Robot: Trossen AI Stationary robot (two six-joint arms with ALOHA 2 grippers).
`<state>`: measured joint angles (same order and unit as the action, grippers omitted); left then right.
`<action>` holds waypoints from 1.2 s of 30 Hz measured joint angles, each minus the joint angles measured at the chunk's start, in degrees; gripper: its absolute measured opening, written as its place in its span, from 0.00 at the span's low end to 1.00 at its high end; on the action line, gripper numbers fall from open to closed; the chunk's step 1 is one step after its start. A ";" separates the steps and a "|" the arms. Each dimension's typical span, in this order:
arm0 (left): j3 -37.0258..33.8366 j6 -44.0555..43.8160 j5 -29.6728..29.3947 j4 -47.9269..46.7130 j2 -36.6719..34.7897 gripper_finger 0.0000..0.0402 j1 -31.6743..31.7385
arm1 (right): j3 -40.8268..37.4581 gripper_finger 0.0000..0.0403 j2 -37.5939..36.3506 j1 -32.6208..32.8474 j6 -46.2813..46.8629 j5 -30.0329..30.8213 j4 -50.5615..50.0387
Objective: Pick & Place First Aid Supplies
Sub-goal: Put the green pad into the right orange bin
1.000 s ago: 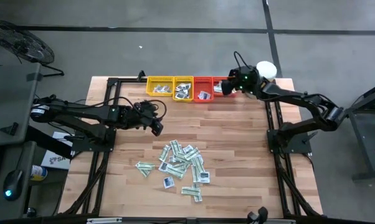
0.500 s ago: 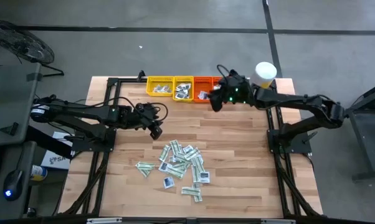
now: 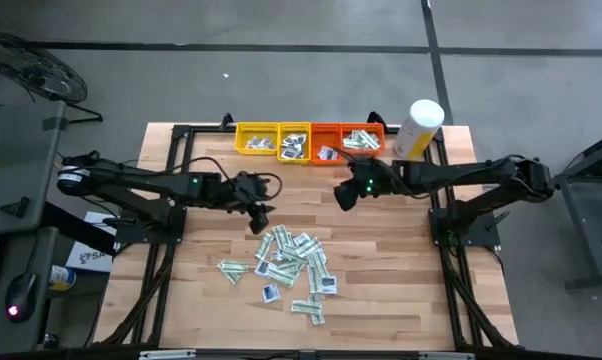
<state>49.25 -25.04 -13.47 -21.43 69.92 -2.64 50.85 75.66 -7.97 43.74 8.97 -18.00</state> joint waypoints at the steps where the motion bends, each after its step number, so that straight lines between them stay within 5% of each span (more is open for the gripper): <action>1: 0.00 0.50 1.33 1.82 1.11 0.40 -0.02 | 0.00 0.34 0.00 0.72 0.86 0.69 -0.63; 8: 0.02 1.01 8.81 9.46 9.64 0.36 -0.02 | 0.00 0.34 1.16 4.78 8.87 5.09 -5.66; 16: 0.11 1.28 15.21 14.80 15.87 0.03 -0.39 | -6.63 0.34 1.55 9.13 20.80 9.01 -3.04; 26: 0.00 6.96 14.56 23.42 21.94 0.01 -6.24 | -20.65 0.34 1.83 15.52 31.02 10.22 21.39; 36: 0.14 6.88 13.98 31.92 27.37 0.00 -9.94 | -21.68 0.34 2.52 17.47 31.06 10.45 25.10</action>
<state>49.40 -18.16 0.51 10.49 97.29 -12.57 29.17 78.18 9.50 74.81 19.42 7.10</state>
